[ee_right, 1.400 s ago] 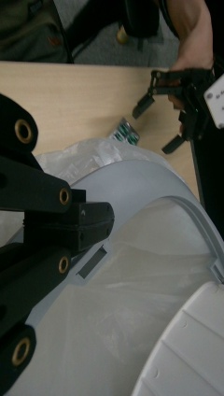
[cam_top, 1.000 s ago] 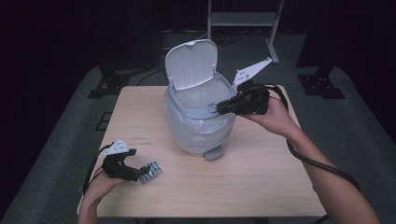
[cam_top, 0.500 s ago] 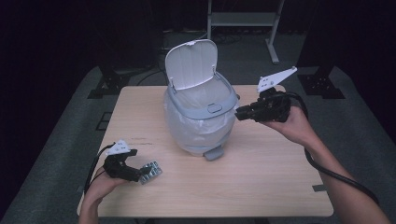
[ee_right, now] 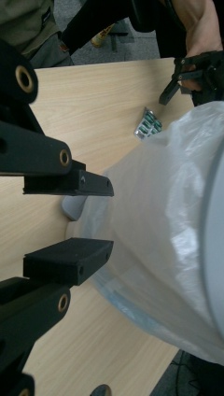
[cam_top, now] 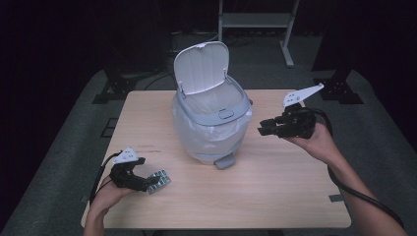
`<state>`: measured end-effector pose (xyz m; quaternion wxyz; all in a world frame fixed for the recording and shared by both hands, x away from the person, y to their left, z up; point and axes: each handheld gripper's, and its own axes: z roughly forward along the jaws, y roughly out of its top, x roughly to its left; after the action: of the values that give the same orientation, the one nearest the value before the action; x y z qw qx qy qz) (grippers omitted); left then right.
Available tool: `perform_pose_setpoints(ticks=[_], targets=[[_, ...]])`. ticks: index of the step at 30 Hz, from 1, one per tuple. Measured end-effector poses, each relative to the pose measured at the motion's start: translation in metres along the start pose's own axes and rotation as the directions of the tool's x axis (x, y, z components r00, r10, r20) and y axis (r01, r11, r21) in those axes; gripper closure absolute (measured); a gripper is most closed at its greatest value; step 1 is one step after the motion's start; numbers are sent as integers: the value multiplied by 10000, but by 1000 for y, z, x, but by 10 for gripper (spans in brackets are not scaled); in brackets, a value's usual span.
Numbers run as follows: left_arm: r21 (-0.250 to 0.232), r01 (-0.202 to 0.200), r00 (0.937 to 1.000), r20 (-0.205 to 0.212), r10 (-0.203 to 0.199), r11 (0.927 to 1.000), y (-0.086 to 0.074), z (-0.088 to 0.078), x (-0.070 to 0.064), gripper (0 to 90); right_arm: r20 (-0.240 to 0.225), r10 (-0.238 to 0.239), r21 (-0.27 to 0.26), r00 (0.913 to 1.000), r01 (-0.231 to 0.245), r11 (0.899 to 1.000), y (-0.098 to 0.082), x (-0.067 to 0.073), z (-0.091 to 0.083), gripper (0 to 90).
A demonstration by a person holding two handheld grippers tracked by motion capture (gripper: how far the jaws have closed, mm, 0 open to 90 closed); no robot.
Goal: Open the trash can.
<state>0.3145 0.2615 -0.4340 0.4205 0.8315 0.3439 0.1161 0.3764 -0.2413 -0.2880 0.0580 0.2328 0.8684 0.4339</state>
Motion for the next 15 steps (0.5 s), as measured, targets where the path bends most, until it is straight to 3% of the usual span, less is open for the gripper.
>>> perform_pose_setpoints(ticks=[9, 15], targets=[[80, -108, 9999, 61, 107, 9999, 0, 4, -2, 18, 181, 237, 48, 9996, -238, 9997, -30, -6, 8, 485], [166, -212, 9997, 102, 211, 9996, -1, 7, -3, 18, 237, 414, -15, 9989, -413, 9991, -44, -8, 11, 446]])
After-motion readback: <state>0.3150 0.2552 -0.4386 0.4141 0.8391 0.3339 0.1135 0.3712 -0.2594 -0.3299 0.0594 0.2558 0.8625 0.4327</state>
